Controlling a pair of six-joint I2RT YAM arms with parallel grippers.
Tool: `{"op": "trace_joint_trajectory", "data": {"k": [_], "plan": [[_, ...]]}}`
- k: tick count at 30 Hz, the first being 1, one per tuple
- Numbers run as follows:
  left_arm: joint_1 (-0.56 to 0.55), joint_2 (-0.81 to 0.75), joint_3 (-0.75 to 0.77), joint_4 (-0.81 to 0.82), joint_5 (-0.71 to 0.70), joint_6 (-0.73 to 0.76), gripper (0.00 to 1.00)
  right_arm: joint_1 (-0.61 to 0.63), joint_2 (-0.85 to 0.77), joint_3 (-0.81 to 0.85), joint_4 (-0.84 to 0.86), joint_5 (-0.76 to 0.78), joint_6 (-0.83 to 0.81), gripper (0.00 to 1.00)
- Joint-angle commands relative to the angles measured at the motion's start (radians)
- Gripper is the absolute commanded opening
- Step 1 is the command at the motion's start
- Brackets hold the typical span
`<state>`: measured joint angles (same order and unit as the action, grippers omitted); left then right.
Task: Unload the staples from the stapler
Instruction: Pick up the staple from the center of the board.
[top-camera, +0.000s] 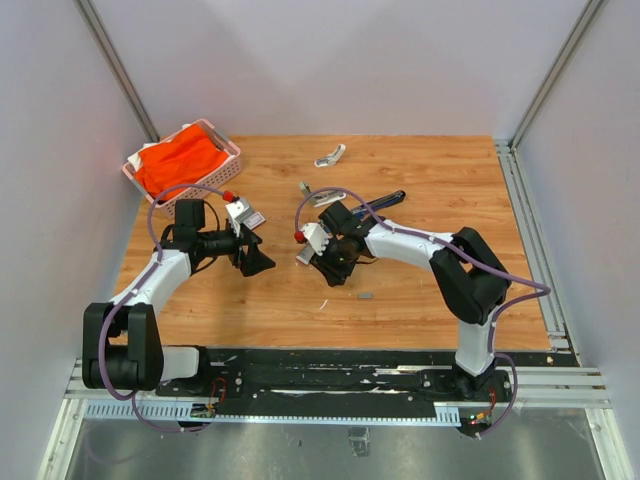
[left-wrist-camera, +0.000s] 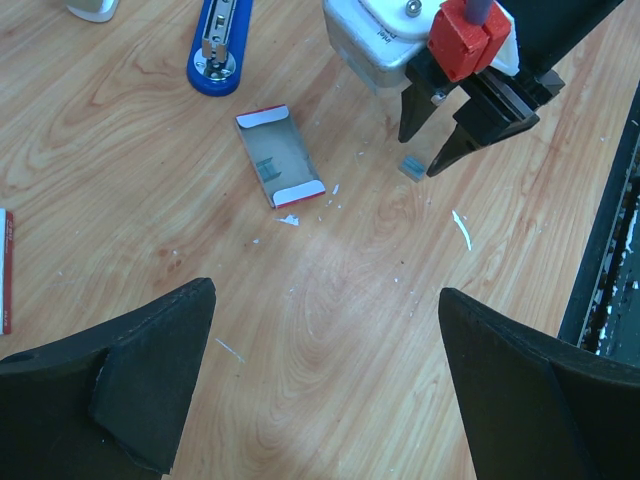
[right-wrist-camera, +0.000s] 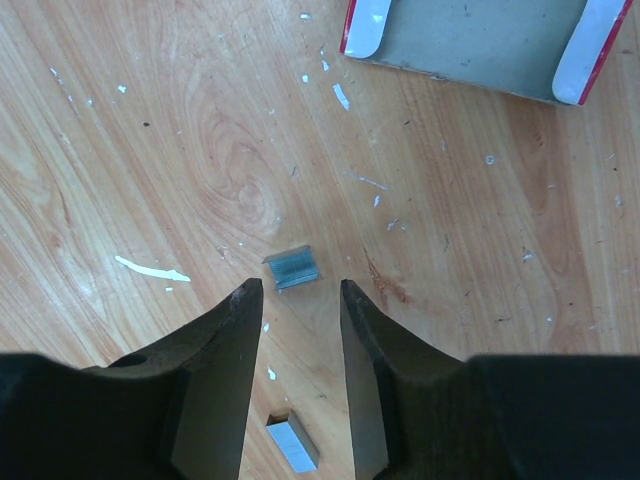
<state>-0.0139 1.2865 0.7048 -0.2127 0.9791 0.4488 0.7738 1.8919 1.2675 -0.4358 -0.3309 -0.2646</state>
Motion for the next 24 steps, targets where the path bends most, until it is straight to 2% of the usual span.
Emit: {"op": "trace_joint_trajectory", "data": {"k": [1, 14, 24], "plan": [[0.012, -0.012, -0.011, 0.006, 0.003, 0.019, 0.98, -0.010, 0.029, -0.002, 0.009, 0.030, 0.013, 0.39], [0.012, -0.010, -0.011, 0.006, 0.007, 0.022, 0.98, -0.010, 0.046, 0.003, 0.011, 0.086, 0.003, 0.38], [0.012, -0.006, -0.013, 0.006, 0.012, 0.025, 0.98, -0.012, 0.062, 0.029, 0.004, 0.070, -0.001, 0.26]]}}
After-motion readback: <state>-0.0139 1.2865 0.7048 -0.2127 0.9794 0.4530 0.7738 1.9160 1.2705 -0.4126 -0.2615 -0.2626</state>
